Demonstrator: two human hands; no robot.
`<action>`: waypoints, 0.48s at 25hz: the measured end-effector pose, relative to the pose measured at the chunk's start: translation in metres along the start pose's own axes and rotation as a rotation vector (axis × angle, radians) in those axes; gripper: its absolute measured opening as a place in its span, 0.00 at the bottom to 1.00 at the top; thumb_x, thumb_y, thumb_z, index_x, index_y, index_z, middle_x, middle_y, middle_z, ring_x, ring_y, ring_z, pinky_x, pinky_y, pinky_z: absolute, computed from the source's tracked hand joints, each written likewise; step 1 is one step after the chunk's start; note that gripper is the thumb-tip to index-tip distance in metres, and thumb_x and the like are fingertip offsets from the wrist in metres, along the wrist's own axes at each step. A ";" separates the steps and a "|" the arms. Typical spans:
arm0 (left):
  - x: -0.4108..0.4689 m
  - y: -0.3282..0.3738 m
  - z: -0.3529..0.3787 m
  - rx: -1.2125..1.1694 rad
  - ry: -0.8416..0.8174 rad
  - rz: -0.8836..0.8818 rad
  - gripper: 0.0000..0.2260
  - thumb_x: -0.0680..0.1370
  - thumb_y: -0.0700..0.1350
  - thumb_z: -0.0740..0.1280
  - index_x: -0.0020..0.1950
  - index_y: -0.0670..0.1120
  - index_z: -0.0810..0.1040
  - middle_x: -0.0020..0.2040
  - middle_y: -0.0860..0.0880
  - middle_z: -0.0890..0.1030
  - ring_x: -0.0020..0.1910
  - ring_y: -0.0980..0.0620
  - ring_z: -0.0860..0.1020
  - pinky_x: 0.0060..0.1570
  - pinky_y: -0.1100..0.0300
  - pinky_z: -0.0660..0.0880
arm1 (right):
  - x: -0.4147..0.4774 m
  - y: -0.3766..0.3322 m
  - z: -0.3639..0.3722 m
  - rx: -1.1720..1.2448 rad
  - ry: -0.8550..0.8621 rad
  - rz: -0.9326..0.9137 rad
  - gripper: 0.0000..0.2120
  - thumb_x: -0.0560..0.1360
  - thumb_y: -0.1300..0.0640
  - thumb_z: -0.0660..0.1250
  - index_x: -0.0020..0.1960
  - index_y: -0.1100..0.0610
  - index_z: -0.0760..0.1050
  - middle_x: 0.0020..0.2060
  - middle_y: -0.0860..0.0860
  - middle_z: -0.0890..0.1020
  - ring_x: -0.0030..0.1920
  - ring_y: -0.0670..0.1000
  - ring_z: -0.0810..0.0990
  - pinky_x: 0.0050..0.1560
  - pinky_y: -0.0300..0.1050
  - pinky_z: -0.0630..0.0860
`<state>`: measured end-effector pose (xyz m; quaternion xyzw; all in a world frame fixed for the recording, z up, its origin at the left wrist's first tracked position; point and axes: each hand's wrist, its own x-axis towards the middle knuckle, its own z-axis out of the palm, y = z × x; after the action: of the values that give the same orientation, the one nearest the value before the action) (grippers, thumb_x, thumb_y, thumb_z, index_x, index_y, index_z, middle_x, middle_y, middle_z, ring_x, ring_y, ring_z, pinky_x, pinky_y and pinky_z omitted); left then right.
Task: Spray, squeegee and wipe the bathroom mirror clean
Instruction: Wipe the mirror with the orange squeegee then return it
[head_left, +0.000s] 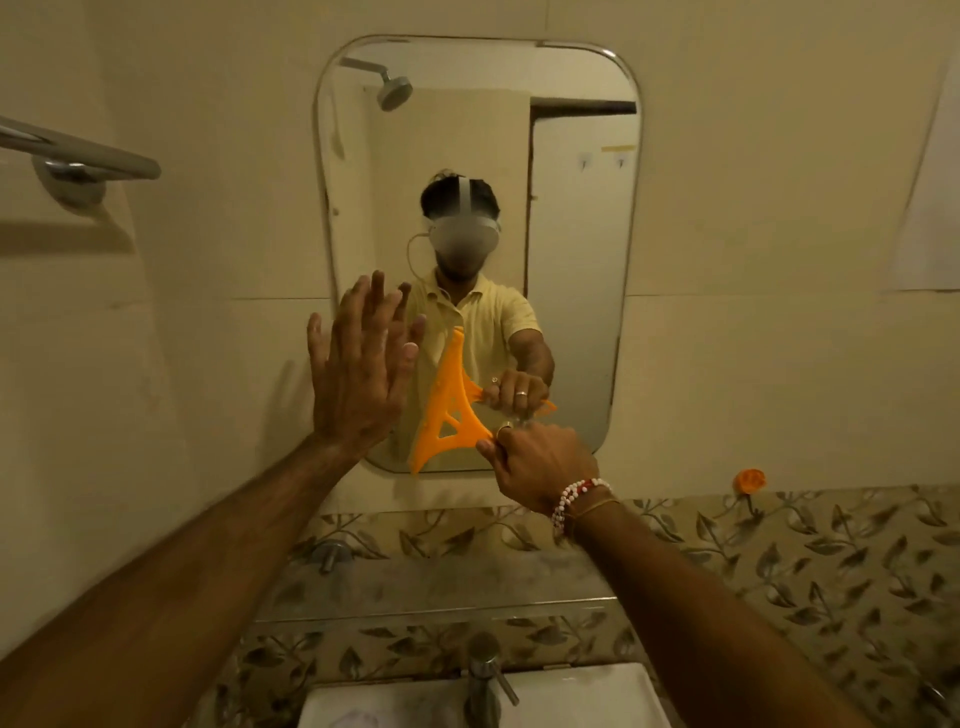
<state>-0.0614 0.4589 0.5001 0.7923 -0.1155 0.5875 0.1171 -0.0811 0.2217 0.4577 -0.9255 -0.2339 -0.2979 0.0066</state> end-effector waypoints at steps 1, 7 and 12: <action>0.002 0.009 0.006 -0.013 0.003 0.017 0.26 0.86 0.55 0.55 0.83 0.48 0.62 0.84 0.41 0.60 0.82 0.43 0.61 0.78 0.32 0.52 | -0.007 0.013 -0.002 -0.014 -0.008 0.012 0.23 0.82 0.40 0.50 0.44 0.53 0.76 0.29 0.48 0.68 0.29 0.54 0.70 0.30 0.44 0.63; 0.001 0.052 0.034 -0.096 0.023 0.112 0.26 0.86 0.56 0.54 0.82 0.47 0.65 0.82 0.42 0.65 0.80 0.42 0.65 0.79 0.33 0.51 | -0.051 0.099 -0.011 -0.131 -0.044 0.107 0.23 0.81 0.38 0.49 0.45 0.52 0.76 0.30 0.50 0.72 0.29 0.54 0.71 0.32 0.45 0.67; 0.000 0.061 0.044 -0.111 0.024 0.122 0.26 0.86 0.58 0.51 0.81 0.47 0.65 0.82 0.42 0.66 0.80 0.41 0.66 0.80 0.33 0.50 | -0.090 0.147 -0.011 -0.156 -0.053 0.245 0.24 0.81 0.38 0.48 0.45 0.51 0.76 0.29 0.48 0.73 0.28 0.51 0.74 0.31 0.45 0.74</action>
<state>-0.0412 0.3874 0.4906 0.7690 -0.1945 0.5957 0.1262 -0.0871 0.0502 0.4351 -0.9523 -0.0956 -0.2875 -0.0354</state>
